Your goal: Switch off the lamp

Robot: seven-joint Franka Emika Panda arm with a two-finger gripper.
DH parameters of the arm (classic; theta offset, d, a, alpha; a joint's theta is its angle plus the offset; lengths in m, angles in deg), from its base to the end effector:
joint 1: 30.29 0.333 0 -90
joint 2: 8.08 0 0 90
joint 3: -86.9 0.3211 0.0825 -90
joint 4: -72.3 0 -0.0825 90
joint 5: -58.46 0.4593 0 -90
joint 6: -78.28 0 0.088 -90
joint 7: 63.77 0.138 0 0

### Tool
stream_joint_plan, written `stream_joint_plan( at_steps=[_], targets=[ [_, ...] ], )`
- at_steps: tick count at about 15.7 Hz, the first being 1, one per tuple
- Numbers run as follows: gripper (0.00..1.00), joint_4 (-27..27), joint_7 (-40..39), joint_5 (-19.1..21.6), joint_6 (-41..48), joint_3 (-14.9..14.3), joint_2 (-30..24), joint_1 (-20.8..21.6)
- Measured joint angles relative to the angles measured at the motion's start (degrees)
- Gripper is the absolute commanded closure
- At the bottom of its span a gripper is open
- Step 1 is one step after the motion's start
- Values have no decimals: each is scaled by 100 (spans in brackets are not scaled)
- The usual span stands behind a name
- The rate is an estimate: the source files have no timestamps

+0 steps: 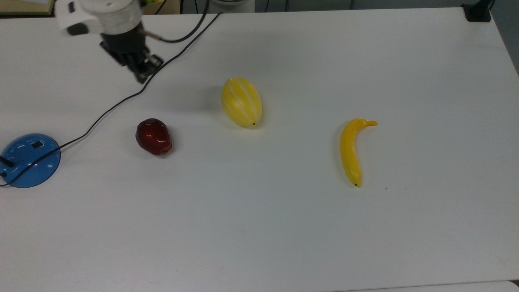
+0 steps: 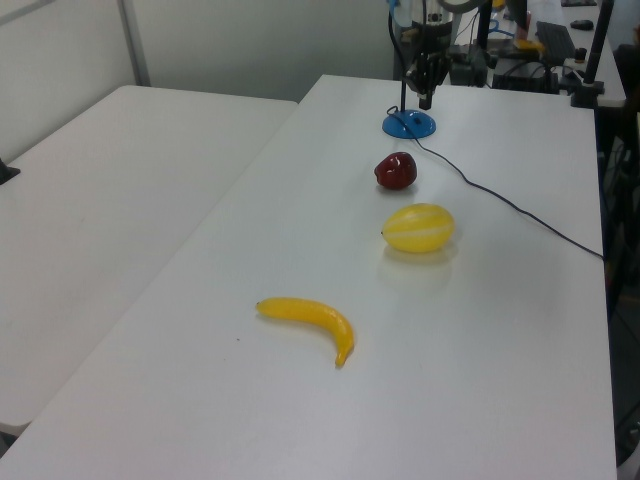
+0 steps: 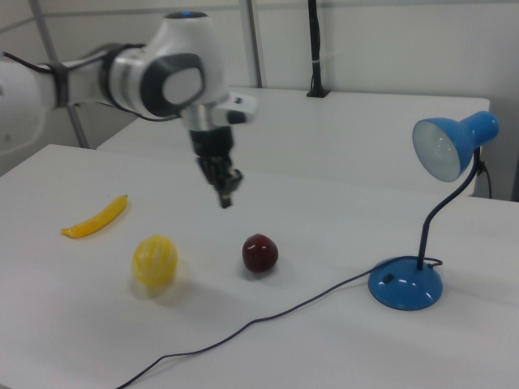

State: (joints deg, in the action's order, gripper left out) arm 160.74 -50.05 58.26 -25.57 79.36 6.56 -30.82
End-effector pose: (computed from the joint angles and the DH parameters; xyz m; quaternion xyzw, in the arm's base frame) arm 0.7105 -0.0937 0.4639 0.9823 -0.1864 0.0087 0.0179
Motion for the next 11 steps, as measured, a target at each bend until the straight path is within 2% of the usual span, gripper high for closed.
stream_joint_plan(
  at_steps=[5, 6, 7, 8, 9, 11],
  targets=[
    [100, 617, -581, 223, 651, 33, -911, 586],
    [97, 742, -636, 224, 710, 38, -1072, 679],
    [82, 876, -683, 225, 737, 40, -1222, 760],
    [43, 991, -750, 225, 738, 41, -1337, 810],
    [0, 1083, -859, 225, 738, 41, -1421, 825],
    [0, 1149, -1052, 224, 738, 31, -1501, 795]
  ],
)
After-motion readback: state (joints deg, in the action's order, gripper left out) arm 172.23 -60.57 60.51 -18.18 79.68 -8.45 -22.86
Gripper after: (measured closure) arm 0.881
